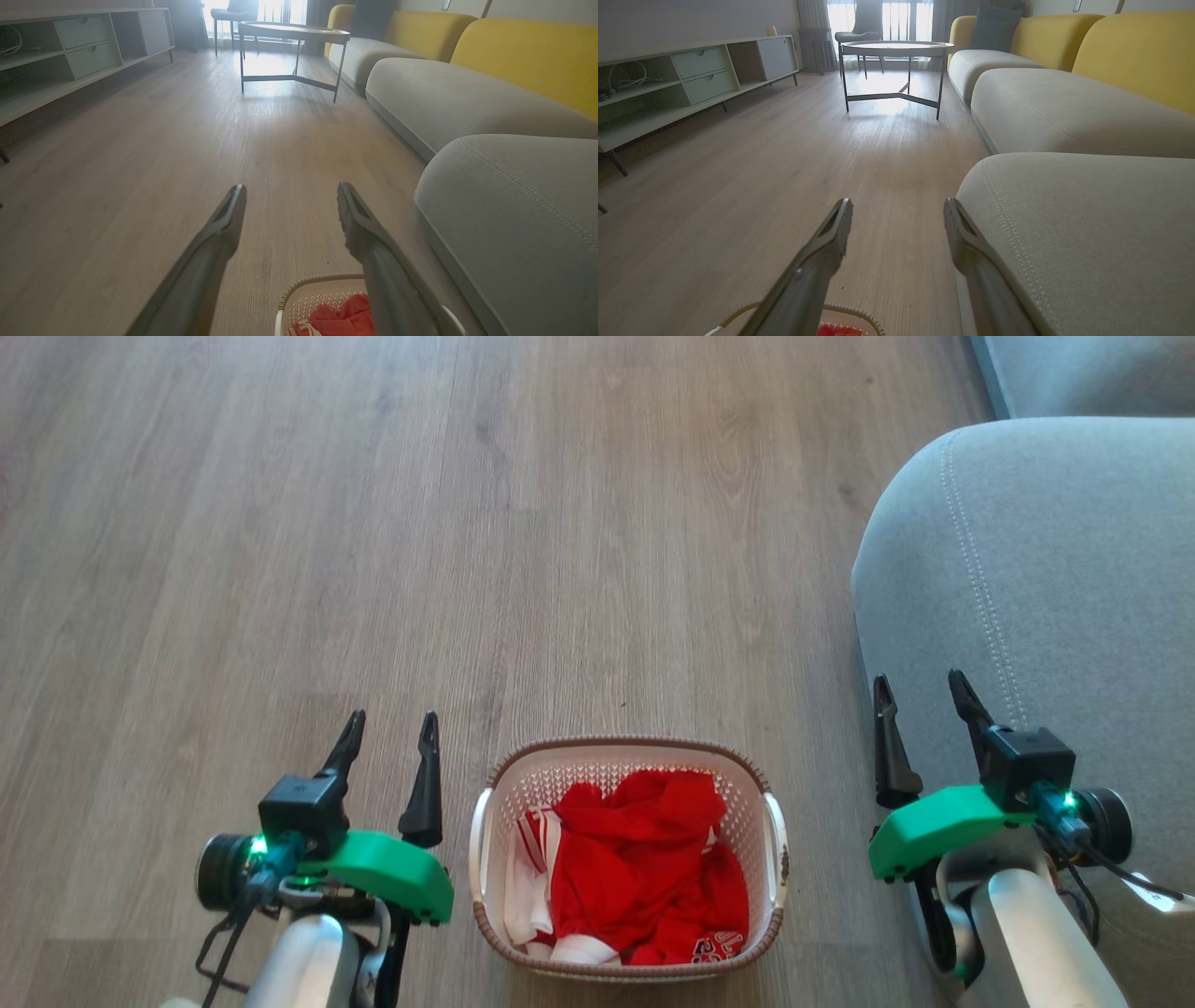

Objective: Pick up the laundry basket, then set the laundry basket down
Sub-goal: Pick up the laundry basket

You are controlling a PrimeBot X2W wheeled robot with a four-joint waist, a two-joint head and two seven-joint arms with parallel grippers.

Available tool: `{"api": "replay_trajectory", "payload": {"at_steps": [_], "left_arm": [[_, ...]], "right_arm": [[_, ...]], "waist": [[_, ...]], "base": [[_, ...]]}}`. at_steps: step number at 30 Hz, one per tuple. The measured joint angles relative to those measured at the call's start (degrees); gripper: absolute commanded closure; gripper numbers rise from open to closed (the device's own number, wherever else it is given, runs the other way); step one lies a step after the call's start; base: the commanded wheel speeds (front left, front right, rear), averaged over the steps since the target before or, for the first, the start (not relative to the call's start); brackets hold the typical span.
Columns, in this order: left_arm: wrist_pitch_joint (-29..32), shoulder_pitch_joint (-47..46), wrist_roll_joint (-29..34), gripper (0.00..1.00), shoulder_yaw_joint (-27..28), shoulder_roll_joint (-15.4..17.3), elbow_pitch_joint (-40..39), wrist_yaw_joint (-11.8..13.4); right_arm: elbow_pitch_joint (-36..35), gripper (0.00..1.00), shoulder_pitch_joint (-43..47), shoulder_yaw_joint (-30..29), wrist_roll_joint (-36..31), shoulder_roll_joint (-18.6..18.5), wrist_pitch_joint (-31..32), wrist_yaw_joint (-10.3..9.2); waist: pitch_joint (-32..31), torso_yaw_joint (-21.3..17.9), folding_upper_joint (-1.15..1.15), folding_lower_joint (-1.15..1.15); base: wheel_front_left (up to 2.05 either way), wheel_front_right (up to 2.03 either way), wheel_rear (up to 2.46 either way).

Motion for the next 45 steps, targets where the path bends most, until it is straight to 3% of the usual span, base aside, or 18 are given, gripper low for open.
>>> {"api": "replay_trajectory", "payload": {"at_steps": [16, 29, 45], "left_arm": [[0.0, -6.04, 0.0, 0.0, -1.43, -0.14, 5.76, -0.01], [0.0, -18.5, -0.62, 0.0, -6.15, -0.64, 21.89, -2.04], [0.01, -33.11, -7.98, 0.0, -16.3, -1.15, 39.77, -5.49]], "right_arm": [[4.09, 0.0, -6.39, -1.54, -1.9, -0.05, 0.0, 0.0], [25.75, 0.0, -18.99, 3.32, 1.16, -0.36, 0.01, 0.0], [42.23, 0.0, -31.97, 5.31, 1.7, -1.07, 1.63, 0.0]], "waist": [[8.85, -0.72, 0.0, 0.0], [22.01, -0.83, 0.0, 0.01], [34.98, 0.86, 0.0, 0.01]], "base": [[0.0, 0.0, 0.0], [0.0, 0.0, 0.0], [0.0, 0.0, 0.0]]}}
